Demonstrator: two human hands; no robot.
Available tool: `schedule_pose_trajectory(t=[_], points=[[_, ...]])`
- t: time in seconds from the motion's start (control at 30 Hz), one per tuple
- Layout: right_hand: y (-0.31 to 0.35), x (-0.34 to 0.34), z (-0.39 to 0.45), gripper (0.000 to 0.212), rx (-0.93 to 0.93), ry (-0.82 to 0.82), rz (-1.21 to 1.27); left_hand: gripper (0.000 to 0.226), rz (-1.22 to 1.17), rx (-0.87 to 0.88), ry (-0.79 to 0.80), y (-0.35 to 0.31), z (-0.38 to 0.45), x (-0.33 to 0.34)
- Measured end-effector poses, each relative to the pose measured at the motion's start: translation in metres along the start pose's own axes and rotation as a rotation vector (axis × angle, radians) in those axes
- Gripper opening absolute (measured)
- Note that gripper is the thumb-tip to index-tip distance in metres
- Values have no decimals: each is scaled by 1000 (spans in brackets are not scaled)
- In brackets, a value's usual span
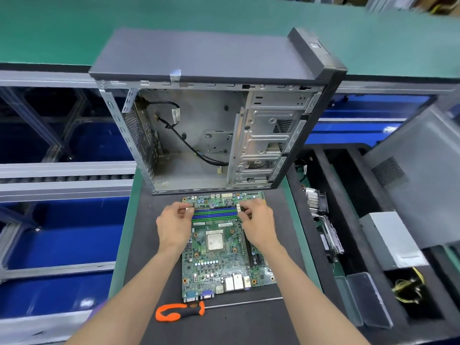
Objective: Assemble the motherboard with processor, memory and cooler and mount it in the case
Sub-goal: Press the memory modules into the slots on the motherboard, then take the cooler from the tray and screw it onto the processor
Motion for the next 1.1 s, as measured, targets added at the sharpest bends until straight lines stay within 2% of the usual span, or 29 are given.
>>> schedule_pose_trajectory(t=[0.23,0.33,0.47,0.63,0.8,0.87,0.97,1.03,1.1], points=[[-8,-4,-8,35,1,31,-8,28,286,199,-13,-35,-16,21],[-18,-11,-15,35,4,13,9,26,340,347,94,-58,-30,46],[-31,-28,-20,34,7,-17,28,23,283,516,268,-83,-53,85],[-76,-72,-24,33,120,-161,-6,25,351,684,429,-106,-81,131],[-129,-120,-23,32,263,-332,-141,36,520,812,513,-122,-102,173],[-151,-129,-18,41,344,-295,-156,41,589,834,535,-128,-106,188],[-185,-126,-10,59,483,-87,-115,41,644,850,534,-138,-107,206],[-198,-123,-3,58,506,-30,-57,39,656,847,524,-143,-105,213],[-201,-126,8,50,478,-88,12,38,657,835,528,-144,-100,218]])
Point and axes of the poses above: each hand's wrist, its own z-axis towards the middle knuckle, its own x-axis out of the palm, y = z × x, the point moved 6 cm from there along z, towards the middle knuckle, and after that the axes turned 4 degrees about -y, right-handed, at the moved point
